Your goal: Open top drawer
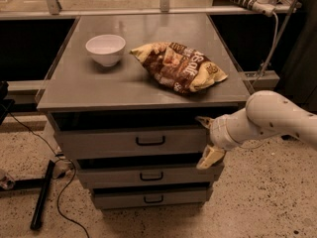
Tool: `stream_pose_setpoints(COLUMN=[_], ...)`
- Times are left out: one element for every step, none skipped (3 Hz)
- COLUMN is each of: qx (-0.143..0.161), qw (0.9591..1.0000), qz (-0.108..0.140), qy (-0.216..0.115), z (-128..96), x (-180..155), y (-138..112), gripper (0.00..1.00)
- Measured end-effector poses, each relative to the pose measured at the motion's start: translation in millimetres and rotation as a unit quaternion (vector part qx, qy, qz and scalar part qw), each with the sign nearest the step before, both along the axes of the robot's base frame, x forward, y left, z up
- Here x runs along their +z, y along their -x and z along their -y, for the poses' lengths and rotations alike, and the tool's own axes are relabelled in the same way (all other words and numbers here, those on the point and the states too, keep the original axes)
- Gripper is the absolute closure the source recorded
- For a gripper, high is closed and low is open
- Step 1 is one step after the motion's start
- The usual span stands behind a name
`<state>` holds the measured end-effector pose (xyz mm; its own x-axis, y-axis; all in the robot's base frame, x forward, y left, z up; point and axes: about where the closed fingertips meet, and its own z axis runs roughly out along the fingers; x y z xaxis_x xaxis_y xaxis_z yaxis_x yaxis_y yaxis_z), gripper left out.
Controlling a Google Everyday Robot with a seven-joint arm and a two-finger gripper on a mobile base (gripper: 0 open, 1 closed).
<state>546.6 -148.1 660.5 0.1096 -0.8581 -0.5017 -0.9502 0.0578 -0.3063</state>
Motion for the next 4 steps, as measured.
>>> stream_pose_setpoints(qx=[0.0, 0.014, 0.019, 0.019], qw=[1.0, 0.9999, 0.9998, 0.9998], qz=[0.0, -0.006, -0.008, -0.008], qy=[0.0, -0.001, -0.002, -0.002], z=[0, -1, -2, -2], x=[0, 12, 18, 21], y=[0, 19, 26, 26], gripper=[0.42, 0.65, 0.88, 1.0])
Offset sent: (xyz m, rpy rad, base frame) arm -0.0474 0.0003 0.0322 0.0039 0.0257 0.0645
